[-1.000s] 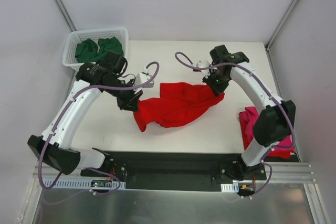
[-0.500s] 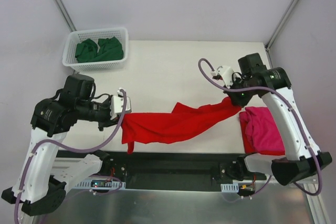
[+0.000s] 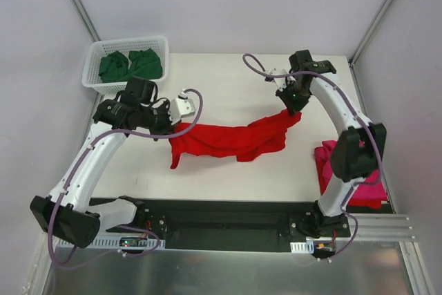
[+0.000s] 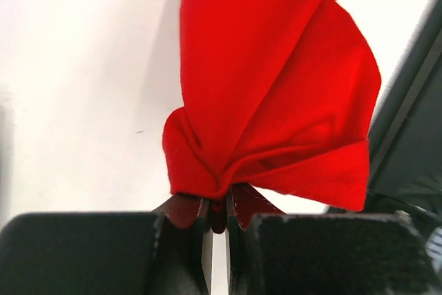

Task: Fold and stack the t-shirts
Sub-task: Flatten out the tshirt

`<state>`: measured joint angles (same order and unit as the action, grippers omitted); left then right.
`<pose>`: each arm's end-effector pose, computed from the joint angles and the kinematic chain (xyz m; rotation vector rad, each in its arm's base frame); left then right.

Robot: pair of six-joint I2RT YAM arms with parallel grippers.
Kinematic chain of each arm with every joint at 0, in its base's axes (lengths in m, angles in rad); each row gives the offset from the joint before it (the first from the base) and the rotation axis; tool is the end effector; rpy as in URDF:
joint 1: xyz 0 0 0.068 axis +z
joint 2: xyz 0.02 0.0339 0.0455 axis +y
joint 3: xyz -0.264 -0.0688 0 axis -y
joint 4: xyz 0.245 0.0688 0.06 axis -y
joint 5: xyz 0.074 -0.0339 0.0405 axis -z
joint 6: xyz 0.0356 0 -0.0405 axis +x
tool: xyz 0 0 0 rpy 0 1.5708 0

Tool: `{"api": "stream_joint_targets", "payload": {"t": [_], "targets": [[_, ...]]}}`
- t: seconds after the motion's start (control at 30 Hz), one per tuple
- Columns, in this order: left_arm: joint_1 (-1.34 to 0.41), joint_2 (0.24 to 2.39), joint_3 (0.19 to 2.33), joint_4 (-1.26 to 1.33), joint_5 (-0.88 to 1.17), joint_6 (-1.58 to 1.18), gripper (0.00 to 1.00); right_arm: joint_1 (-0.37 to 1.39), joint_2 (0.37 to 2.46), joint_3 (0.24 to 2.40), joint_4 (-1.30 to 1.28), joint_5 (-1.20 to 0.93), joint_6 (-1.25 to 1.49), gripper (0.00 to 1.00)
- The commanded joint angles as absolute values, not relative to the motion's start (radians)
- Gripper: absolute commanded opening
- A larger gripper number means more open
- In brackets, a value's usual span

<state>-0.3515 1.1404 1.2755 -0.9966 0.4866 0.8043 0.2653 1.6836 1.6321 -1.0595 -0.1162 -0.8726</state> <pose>0.1945 -0.0890 0.3658 1.4491 1.8308 -0.3691 0.3328 0.0947 0.3251 -1.4684 2.2287 -0.0386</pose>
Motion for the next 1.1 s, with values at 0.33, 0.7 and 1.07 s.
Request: {"api": "stream_joint_targets", "payload": {"t": [0.33,0.7,1.07], "targets": [[-0.249,1.306,1.134,-0.266,-0.149,0.770,0.99,0.229,1.955,1.791,-0.647,0.136,-0.704,0.72],[-0.267,1.172,1.078,-0.463,0.055,0.697,0.98,0.264,1.615,1.401,-0.696,-0.333,-0.701,0.75],[-0.383,1.248,0.999,-0.677,0.322,0.686,0.89,0.313,1.850,1.499,-0.870,-0.402,-0.798,0.57]]}}
